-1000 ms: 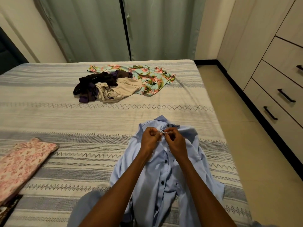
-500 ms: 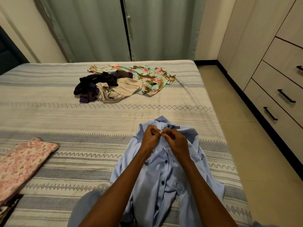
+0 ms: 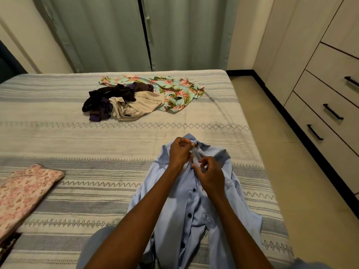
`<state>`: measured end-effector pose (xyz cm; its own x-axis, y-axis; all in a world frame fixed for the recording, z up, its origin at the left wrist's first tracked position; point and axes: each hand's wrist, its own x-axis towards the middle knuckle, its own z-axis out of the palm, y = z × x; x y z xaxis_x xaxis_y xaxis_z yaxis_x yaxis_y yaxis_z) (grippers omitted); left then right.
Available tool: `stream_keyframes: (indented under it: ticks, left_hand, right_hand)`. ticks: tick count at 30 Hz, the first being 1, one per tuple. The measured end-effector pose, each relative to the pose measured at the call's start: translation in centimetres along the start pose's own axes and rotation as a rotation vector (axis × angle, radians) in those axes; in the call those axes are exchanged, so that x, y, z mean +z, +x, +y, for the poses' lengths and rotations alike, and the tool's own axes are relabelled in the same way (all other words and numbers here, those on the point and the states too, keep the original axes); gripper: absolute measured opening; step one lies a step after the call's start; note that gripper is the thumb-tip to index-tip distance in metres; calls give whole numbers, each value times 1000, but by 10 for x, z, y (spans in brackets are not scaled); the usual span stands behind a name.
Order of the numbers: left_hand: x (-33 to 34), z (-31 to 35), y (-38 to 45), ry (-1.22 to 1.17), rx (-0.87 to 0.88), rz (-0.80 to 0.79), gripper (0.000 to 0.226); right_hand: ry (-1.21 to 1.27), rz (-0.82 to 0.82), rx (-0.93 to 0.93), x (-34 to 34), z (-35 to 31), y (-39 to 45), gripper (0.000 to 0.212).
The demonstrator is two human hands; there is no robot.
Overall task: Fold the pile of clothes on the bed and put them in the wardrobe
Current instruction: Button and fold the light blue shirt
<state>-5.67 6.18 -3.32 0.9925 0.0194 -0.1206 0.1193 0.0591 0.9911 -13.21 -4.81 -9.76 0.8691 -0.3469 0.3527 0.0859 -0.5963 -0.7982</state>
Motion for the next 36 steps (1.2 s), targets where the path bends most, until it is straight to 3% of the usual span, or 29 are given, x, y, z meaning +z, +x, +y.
stream_keyframes:
  ticks: [2,6,10,13,16,20,25,27,29,33,36]
  left_hand:
    - [3,3,3,24,29,-25,16]
    - [-3,-4,-1,218,147,-70,17]
    - [-15,-27,-24,328,140,-166,23]
    - [-20,-46,-38,582,52,-338,20]
    - [-29,-68,-34,918,203,-233,17]
    - [-39,-79,-26,1111,369,-156,30]
    - [-40,-83,-13,1348,428,-150,16]
    - [-40,-85,-13,1236,364,-137,15]
    - [-41,-82,-15,937,248,-112,13]
    - [-40,-63,-26,302,12,82,10]
    - [-46,-56,-33,173,19,86,16]
  right_hand:
    - [-217,-46,-12,1,5,-5,33]
    - [-466,-98,73,-1,12,1,17]
    - [-444,-201,84,-6,17,8,19]
    - [-453,-318,30,-6,20,4,29]
    - [-534,-367,31,-3,29,-2,40]
    - [-601,-300,46,-1,34,-1,29]
    - [-516,-275,100,-7,19,1,19]
    - [-415,-245,125,-12,14,2,17]
    - [-338,-194,156,-17,11,1,18]
    - [-213,-116,180,-22,8,-4,13]
    - [-202,-110,151,-25,1,-8,5]
